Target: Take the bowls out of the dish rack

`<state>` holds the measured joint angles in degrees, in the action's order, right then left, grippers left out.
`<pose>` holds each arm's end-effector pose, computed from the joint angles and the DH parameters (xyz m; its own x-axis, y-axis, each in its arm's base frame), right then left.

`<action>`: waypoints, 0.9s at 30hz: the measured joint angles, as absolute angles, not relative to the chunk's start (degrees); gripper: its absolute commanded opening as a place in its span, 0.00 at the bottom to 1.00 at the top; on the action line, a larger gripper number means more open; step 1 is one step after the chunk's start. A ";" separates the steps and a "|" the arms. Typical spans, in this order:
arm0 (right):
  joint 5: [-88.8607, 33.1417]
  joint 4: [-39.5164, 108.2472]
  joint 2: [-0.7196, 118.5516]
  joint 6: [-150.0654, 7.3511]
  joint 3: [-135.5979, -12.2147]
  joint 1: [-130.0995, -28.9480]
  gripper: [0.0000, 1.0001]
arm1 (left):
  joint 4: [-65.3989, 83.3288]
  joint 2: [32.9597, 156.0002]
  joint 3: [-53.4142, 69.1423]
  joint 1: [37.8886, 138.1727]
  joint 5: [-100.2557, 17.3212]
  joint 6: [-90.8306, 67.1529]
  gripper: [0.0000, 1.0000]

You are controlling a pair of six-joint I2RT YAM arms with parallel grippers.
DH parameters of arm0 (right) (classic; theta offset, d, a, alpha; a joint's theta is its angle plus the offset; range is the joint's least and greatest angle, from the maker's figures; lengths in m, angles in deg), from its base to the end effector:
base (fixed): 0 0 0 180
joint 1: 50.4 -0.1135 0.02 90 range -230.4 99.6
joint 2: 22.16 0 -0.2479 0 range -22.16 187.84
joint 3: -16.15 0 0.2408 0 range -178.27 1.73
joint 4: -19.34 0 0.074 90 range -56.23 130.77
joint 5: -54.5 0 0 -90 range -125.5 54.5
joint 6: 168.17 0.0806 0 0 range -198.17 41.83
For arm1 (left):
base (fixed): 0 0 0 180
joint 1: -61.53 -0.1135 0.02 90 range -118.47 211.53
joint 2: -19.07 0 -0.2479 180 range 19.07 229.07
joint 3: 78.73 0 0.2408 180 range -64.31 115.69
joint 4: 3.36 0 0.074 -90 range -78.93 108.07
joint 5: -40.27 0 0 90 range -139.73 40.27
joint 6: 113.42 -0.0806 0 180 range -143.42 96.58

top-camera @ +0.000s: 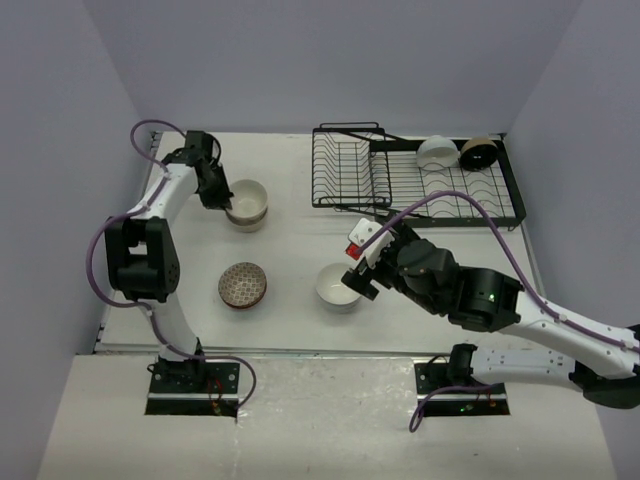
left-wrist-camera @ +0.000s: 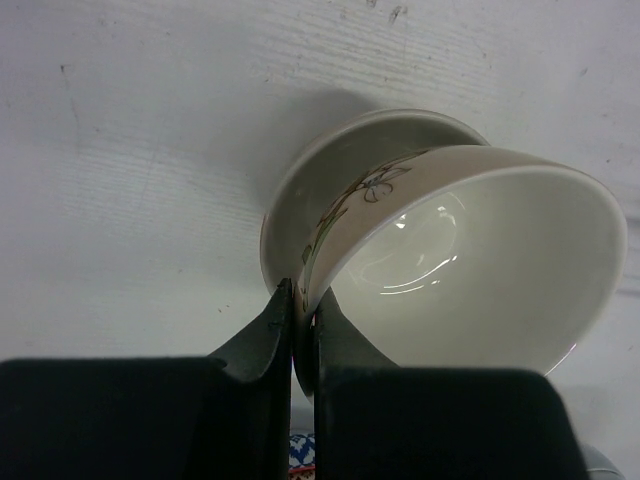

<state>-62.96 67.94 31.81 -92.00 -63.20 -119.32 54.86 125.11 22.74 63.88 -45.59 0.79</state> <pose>0.1158 0.1970 0.3598 0.0238 -0.5280 -0.8489 -0.6898 0.6059 -0.3962 0.3986 -0.0222 0.1953 -0.8407 -0.3749 -0.3907 -0.2970 0.9226 -0.2461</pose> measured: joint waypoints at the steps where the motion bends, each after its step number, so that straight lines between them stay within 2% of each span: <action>1: -63.01 67.97 31.77 -91.80 -63.07 -119.32 0.99 | 54.82 125.68 22.74 63.88 -45.61 0.79 0.00; 4: -62.99 67.97 31.50 -91.25 -62.63 -119.30 0.99 | 54.79 127.21 22.72 63.88 -45.65 0.79 0.00; 9: -62.96 67.97 30.65 -90.99 -62.43 -119.21 0.99 | 54.73 127.76 22.70 63.88 -45.65 0.81 0.06; 10: -62.96 67.97 30.54 -90.99 -62.41 -119.17 0.99 | 54.60 127.76 22.70 63.88 -45.67 0.81 0.09; 11: -62.96 67.97 30.52 -90.97 -62.41 -119.08 0.99 | 54.40 127.76 22.67 63.88 -45.67 0.79 0.17; 16: -62.90 67.97 30.39 -90.90 -62.11 -119.06 0.99 | 53.48 127.71 22.65 63.84 -45.65 0.96 0.36; 21: -62.96 67.99 30.32 -90.73 -61.89 -119.06 0.99 | 53.02 126.82 22.65 63.86 -45.63 0.96 0.35; 24: -62.96 67.97 30.32 -90.62 -61.89 -119.06 0.99 | 52.98 124.83 22.65 63.86 -45.61 0.98 0.28; 25: -62.96 67.99 30.32 -90.60 -61.89 -119.06 0.99 | 52.96 124.11 22.65 63.86 -45.63 0.94 0.20; 27: -62.99 67.97 30.30 -90.58 -61.89 -119.06 0.99 | 52.80 122.42 22.65 63.86 -45.67 0.96 0.16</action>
